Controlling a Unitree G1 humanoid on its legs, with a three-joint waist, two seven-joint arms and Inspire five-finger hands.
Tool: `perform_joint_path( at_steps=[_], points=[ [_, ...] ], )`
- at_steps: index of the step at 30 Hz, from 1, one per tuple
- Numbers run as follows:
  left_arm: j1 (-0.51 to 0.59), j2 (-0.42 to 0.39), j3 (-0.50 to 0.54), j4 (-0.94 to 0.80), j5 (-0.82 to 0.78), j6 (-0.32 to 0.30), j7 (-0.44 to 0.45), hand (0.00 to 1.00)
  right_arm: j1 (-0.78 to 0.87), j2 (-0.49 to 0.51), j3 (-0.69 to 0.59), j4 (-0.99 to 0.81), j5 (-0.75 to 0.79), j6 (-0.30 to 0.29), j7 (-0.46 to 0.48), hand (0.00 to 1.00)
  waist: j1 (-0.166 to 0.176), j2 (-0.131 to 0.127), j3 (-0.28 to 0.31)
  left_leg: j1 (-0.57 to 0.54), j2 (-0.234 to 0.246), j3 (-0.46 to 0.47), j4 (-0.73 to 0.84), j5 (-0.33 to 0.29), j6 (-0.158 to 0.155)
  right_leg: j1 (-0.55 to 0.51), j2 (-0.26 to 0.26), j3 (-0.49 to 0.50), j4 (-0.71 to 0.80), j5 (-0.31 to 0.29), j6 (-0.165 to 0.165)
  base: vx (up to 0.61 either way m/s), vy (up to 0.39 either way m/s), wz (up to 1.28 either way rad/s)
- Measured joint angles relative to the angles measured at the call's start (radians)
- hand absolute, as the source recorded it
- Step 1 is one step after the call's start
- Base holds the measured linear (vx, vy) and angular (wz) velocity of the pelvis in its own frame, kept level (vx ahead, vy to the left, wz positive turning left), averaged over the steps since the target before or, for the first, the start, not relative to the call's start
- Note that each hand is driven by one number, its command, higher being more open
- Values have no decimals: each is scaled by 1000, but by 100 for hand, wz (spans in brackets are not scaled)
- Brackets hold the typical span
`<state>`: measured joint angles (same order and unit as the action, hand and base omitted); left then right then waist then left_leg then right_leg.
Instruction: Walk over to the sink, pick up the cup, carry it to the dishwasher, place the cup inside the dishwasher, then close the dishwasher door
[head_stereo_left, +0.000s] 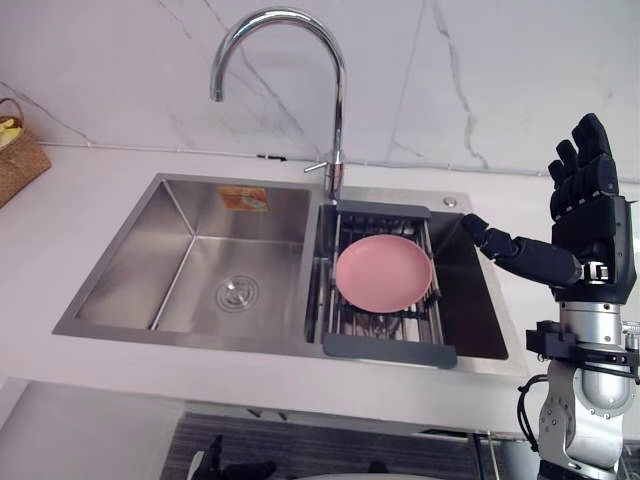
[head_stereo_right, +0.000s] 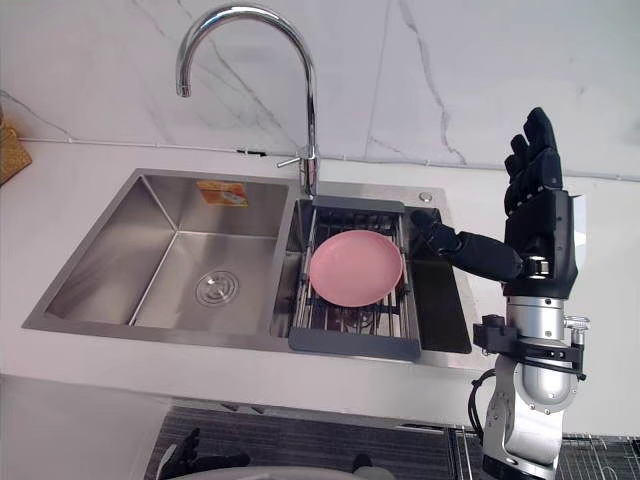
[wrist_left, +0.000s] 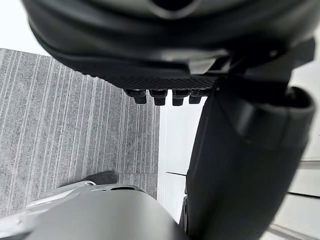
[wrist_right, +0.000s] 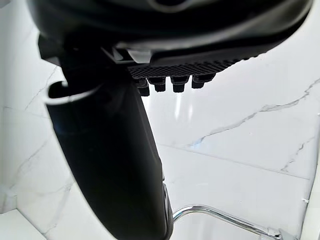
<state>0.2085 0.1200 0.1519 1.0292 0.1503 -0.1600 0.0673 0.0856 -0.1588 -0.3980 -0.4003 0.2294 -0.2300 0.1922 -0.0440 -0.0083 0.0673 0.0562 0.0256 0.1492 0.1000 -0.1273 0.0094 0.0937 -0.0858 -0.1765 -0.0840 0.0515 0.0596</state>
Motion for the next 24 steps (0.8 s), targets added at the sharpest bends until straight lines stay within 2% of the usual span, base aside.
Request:
perform_joint_path(
  at_steps=[3, 5, 8, 13, 18, 24],
  points=[
    [1, 0, 3, 0, -36, -1, -3, 100, -8, -39, 14, -5, -116, 49, 40, 100, 2, -2, -1, -8, 3, -2, 14, 1, -1, 0, 3, -1, 0, 0, 0, -134, -70, 2],
    [4, 0, 5, 0, -39, -1, -4, 100, -7, -91, 14, 2, -249, 110, 72, 100, 3, -5, 1, -7, 8, -16, 15, 7, -1, 9, 7, -14, 0, -1, -1, -144, -76, 15],
    [8, 1, 10, 1, -53, 0, -9, 100, -5, -150, 12, 2, -367, 124, 104, 100, 1, -14, 6, -3, 15, -25, -9, 9, -6, 10, 16, -22, 0, -1, -8, -154, -69, 10],
    [18, 0, 20, 3, -53, 4, -21, 100, -5, -272, 6, -24, -477, 107, 200, 100, -2, -17, 7, 13, 15, -25, -44, 30, -17, 9, 18, -22, 0, 5, -8, -71, -25, 0],
    [18, 0, 23, 3, -51, 13, -24, 100, -5, -299, 12, -43, -621, 66, 264, 100, -3, -21, 6, 21, 11, -25, -61, 41, -9, 9, 17, -22, 0, 8, -11, 0, 0, 0],
    [11, 8, 38, 3, -50, 22, -29, 100, -7, -321, 62, -43, -777, 7, 274, 100, -3, -34, 7, 19, 10, -30, -62, 42, -7, 7, 17, -24, 0, 5, -9, 21, 6, 0]
  ],
)
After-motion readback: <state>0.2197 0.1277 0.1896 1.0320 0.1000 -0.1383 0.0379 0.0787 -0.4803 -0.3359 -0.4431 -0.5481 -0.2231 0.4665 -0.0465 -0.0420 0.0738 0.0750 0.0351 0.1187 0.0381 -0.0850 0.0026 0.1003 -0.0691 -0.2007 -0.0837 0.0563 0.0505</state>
